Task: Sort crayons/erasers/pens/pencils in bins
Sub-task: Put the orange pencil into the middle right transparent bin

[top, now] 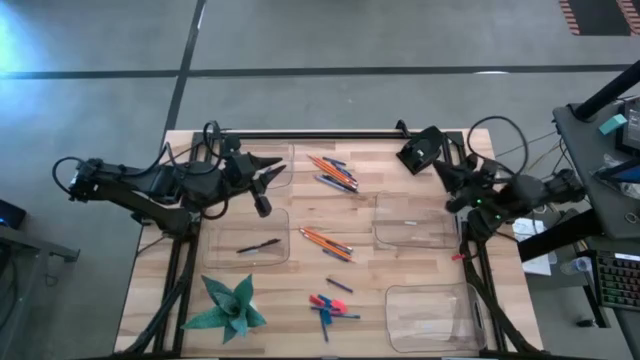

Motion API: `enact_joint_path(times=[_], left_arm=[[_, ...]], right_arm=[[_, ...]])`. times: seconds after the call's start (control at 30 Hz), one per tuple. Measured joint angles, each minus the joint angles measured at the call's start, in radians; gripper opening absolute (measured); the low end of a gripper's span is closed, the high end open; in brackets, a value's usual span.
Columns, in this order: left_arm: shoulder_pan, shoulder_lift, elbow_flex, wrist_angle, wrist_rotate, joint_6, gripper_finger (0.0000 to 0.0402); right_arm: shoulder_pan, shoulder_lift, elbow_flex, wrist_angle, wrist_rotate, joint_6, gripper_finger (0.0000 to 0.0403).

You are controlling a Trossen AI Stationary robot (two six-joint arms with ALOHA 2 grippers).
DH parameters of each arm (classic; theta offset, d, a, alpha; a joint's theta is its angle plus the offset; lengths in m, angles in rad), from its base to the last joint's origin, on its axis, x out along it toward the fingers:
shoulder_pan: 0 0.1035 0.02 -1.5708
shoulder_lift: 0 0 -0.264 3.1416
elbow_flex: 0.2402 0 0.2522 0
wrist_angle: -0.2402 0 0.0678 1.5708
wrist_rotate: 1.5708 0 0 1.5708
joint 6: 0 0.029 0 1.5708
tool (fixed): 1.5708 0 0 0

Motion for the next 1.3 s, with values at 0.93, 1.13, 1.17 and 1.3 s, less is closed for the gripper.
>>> enact_joint_path(times=[0.93,1.13,1.17,1.3], left_arm=[[-0.004,-0.074,-0.003,-0.011,0.004,-0.217,0.0063],[-0.010,-0.109,-0.003,-0.047,0.020,-0.216,0.0063],[-0.010,-0.112,-0.003,-0.055,0.021,-0.216,0.0063],[-0.010,-0.121,-0.003,-0.099,0.023,-0.216,0.0063]], right_arm=[[-0.021,0.682,0.530,-0.442,0.025,0.484,0.0009],[-0.092,0.815,0.693,-0.808,-0.165,0.738,0.0009],[-0.102,0.842,0.719,-0.837,-0.186,0.761,0.0009],[-0.124,0.965,0.796,-0.897,-0.205,0.775,0.0009]])
